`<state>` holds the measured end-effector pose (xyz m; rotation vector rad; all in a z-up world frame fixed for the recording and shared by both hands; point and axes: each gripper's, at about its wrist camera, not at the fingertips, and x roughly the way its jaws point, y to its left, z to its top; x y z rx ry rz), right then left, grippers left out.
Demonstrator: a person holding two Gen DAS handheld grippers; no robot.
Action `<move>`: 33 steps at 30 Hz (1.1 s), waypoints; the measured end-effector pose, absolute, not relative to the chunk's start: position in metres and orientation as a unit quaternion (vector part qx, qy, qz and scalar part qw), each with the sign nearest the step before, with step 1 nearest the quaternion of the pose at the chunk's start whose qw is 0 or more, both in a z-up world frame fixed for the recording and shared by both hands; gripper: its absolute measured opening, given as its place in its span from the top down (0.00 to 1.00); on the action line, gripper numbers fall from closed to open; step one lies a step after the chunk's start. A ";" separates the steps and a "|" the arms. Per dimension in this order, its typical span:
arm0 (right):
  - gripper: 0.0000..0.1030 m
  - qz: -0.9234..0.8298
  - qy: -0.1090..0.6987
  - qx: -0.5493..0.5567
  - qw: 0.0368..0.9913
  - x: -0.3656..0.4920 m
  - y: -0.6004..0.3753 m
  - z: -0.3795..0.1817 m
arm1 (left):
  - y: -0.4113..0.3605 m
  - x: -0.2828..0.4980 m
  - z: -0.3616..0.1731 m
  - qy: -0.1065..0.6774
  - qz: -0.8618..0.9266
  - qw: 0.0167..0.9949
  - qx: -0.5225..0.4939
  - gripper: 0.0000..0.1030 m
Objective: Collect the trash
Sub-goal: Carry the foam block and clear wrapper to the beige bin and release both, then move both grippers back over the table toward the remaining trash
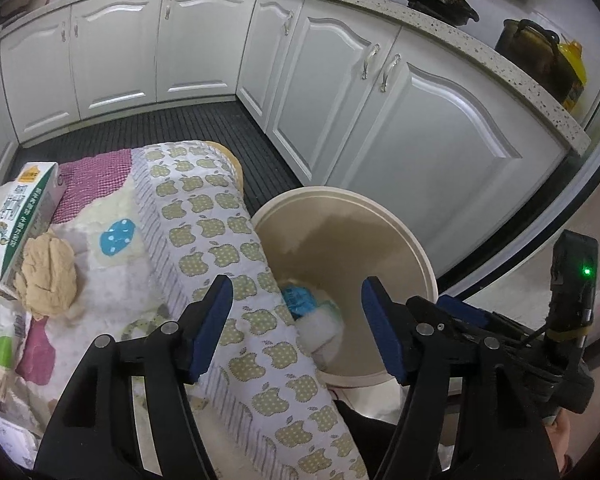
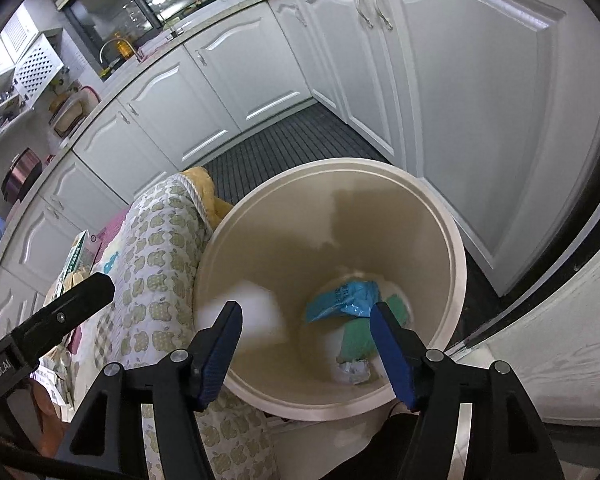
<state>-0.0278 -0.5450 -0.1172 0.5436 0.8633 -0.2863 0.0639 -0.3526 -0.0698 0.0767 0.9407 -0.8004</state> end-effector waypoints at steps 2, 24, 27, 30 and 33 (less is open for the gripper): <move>0.38 -0.135 0.409 0.259 0.865 -0.027 -0.542 -0.114 | -0.349 0.063 -0.068 0.441 -0.372 0.816 0.033 0.36; 0.32 -0.109 0.397 0.214 0.886 -0.030 -0.484 -0.084 | -0.284 0.050 -0.048 0.419 -0.305 0.855 0.037 0.36; 0.31 -0.103 0.395 0.208 0.889 -0.029 -0.475 -0.080 | -0.271 0.049 -0.047 0.416 -0.295 0.859 0.038 0.36; 0.31 -0.095 0.394 0.204 0.891 -0.027 -0.466 -0.076 | -0.257 0.047 -0.046 0.415 -0.284 0.863 0.040 0.36; 0.31 -0.084 0.393 0.198 0.894 -0.024 -0.452 -0.072 | -0.243 0.044 -0.044 0.413 -0.271 0.868 0.045 0.36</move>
